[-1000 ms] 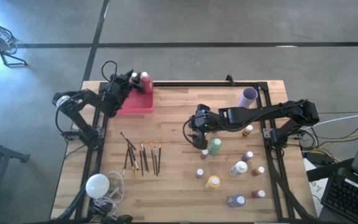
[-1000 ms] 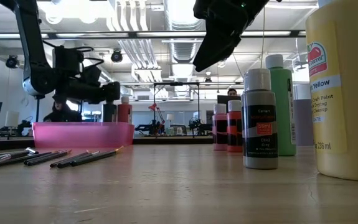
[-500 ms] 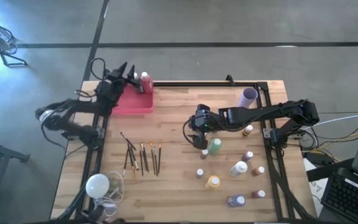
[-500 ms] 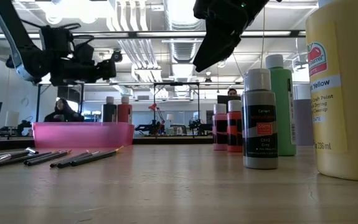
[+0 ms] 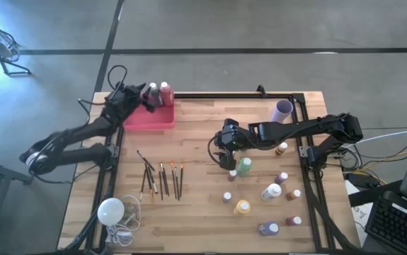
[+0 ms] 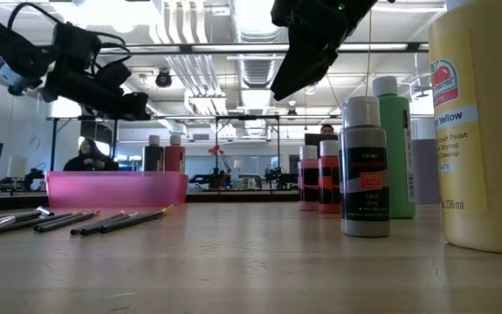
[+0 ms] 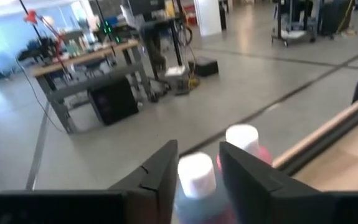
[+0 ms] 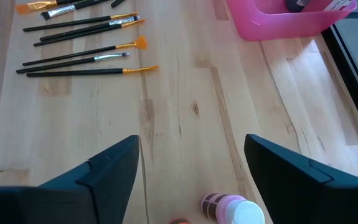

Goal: Pick & Place Paint Supplies
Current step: Put the large black paint bottle into the pink bin

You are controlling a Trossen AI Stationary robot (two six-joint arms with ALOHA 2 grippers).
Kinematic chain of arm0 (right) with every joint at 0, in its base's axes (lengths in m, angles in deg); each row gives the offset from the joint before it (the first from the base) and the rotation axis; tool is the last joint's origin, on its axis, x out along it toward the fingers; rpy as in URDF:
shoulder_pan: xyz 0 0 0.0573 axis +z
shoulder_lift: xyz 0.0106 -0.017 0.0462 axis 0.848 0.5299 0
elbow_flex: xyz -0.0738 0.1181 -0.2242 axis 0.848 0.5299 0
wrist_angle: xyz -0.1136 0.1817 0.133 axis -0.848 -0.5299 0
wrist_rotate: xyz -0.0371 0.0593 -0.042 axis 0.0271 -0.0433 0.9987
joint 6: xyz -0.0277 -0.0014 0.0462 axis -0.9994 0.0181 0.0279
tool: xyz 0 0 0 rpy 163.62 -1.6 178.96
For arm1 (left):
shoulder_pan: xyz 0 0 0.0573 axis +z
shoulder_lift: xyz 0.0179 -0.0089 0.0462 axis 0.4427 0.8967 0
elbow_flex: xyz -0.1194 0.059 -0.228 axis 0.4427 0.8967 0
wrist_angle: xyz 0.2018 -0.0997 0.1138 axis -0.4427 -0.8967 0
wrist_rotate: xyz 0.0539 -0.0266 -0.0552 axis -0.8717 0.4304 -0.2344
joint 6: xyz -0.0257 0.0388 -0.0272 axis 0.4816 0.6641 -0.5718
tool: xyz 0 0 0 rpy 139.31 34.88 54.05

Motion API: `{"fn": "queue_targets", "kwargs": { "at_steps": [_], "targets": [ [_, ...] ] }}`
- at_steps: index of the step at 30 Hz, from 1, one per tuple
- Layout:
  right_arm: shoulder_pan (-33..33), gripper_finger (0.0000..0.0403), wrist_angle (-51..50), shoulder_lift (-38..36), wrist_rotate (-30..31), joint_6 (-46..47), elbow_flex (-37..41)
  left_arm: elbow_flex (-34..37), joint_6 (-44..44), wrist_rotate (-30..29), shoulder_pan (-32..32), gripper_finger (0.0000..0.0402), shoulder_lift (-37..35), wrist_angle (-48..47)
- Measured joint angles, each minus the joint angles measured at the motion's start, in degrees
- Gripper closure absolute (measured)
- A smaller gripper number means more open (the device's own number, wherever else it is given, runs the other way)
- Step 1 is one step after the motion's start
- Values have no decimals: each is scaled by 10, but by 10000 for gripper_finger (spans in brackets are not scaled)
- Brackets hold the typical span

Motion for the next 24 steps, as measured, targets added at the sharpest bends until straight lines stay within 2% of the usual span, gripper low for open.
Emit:
{"fn": "queue_targets", "kwargs": {
  "at_steps": [7, 11, 24],
  "targets": [
    [0, 138, 0, 0, 0, 0, 0, 0, -38, 0, 0, 363, -23, -117],
    [0, 147, 2, 0, 0, 0, 0, 0, -52, 0, 0, 394, -10, -146],
    [0, 165, 7, 0, 0, 0, 0, 0, -68, -14, 0, 397, 93, -113]
  ]
}}
